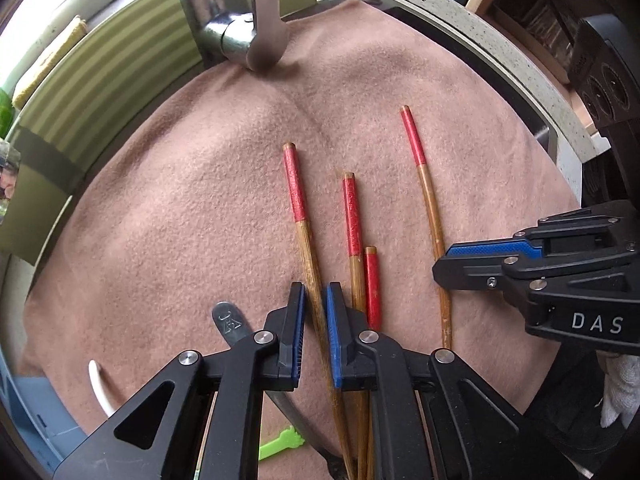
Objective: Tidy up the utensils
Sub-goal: 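Close the left gripper on its chopstick and lift while the right gripper grasps and lifts another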
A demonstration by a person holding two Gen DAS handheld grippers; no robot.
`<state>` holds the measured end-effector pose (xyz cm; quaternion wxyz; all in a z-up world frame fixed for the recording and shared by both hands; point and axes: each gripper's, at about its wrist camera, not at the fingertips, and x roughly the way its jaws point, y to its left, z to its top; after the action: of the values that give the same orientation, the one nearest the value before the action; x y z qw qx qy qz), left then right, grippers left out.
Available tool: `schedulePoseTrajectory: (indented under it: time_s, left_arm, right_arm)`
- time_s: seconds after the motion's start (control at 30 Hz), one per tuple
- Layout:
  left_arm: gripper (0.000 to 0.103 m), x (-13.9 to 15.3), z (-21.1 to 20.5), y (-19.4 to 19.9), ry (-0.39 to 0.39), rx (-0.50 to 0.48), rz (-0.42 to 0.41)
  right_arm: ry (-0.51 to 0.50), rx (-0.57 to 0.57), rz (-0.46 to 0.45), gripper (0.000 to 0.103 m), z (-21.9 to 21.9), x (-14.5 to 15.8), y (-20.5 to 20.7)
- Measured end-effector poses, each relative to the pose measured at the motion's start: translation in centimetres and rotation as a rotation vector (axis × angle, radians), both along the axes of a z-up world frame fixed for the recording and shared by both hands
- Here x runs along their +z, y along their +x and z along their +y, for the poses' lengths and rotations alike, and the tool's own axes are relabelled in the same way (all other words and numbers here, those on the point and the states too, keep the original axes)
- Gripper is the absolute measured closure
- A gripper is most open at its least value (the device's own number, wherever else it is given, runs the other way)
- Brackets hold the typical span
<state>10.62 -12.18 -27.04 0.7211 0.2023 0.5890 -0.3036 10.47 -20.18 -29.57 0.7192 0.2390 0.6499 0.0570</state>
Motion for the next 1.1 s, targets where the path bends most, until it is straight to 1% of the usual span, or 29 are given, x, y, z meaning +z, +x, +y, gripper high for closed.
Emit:
schedulePoseTrajectory:
  time_s: [0.13,0.23,0.37,0.43,0.6,0.67,0.77,0.9,1.1]
  left_arm:
    - [0.094,-0.1,0.2,-0.6,0.007,-0.007,-0.030]
    - [0.096,0.0,0.7,-0.8,-0.010,0.016,-0.025]
    - [0.097,0.5,2.2,-1.0,-0.047,0.056,-0.022]
    - [0.097,1.0,3.1,-0.8,-0.068,0.075,-0.017]
    - [0.097,1.1,4.5,-0.4,-0.110,0.123,0.002]
    - [0.097,1.7,4.7,0.3,-0.131,0.138,0.007]
    - [0.097,2.5,4.9,0.3,-0.143,0.141,-0.007]
    - [0.097,3.9,5.1,0.1,-0.172,0.154,-0.021]
    - [0.097,6.4,6.7,-0.5,-0.212,0.186,-0.060]
  right_arm:
    - [-0.004,-0.009,-0.013,0.093,-0.1,-0.1,0.3]
    - [0.023,-0.026,-0.011,0.094,-0.6,-0.2,0.5]
    - [0.074,-0.047,-0.017,0.095,-1.6,-0.4,0.3]
    - [0.088,-0.049,-0.021,0.097,-2.1,-0.4,-0.1]
    - [0.119,-0.061,-0.012,0.097,-2.8,-0.5,-1.0]
    - [0.138,-0.073,-0.010,0.097,-3.3,-0.3,-1.3]
    - [0.158,-0.085,-0.025,0.097,-4.2,0.5,-2.1]
    - [0.167,-0.082,-0.069,0.097,-4.6,2.4,-2.4]
    - [0.175,-0.037,-0.126,0.097,-3.3,5.3,-2.3]
